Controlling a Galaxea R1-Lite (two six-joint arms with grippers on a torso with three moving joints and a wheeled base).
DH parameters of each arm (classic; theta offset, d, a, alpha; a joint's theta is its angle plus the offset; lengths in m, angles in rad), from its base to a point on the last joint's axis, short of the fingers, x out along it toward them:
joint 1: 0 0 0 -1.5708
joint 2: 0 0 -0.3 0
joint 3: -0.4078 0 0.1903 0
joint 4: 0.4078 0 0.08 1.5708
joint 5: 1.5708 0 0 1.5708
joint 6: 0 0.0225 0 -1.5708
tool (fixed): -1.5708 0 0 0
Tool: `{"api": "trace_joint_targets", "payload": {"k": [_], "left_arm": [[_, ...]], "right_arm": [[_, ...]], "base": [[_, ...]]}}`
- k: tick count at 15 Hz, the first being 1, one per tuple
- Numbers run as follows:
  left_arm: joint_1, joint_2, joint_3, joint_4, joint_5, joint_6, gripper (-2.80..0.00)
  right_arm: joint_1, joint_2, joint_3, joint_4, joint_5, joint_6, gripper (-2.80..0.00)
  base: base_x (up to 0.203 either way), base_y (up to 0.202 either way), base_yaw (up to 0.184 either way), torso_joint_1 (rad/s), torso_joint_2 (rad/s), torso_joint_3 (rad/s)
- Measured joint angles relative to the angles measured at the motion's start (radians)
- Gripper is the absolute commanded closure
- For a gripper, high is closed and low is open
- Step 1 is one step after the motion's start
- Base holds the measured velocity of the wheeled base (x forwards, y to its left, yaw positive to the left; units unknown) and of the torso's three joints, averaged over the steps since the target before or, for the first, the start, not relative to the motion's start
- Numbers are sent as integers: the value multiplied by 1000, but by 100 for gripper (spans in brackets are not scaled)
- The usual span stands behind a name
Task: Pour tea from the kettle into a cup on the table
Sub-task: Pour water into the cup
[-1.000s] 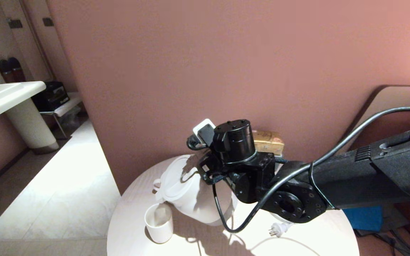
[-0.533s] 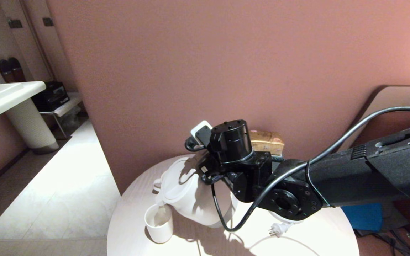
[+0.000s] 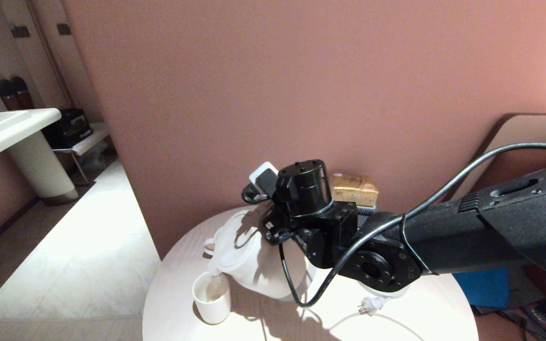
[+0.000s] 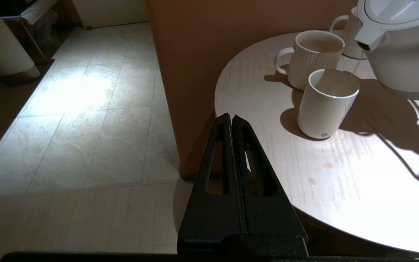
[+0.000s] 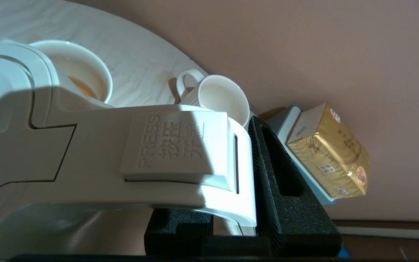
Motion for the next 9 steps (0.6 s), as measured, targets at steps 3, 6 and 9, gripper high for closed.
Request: {"api": "trace_joint_targets", "payload": {"k": [3,6,9], "left_arm": [[0,0,0,0,0,0,0],[0,0,0,0,0,0,0],[0,0,0,0,0,0,0]], "right_arm": [[0,9,0,0,0,-28,0],[0,17,-1,0,0,-68,0],[1,21,-5,2,0,-92,0]], "base": [[0,0,0,0,0,0],[0,0,0,0,0,0],[0,0,0,0,0,0]]}}
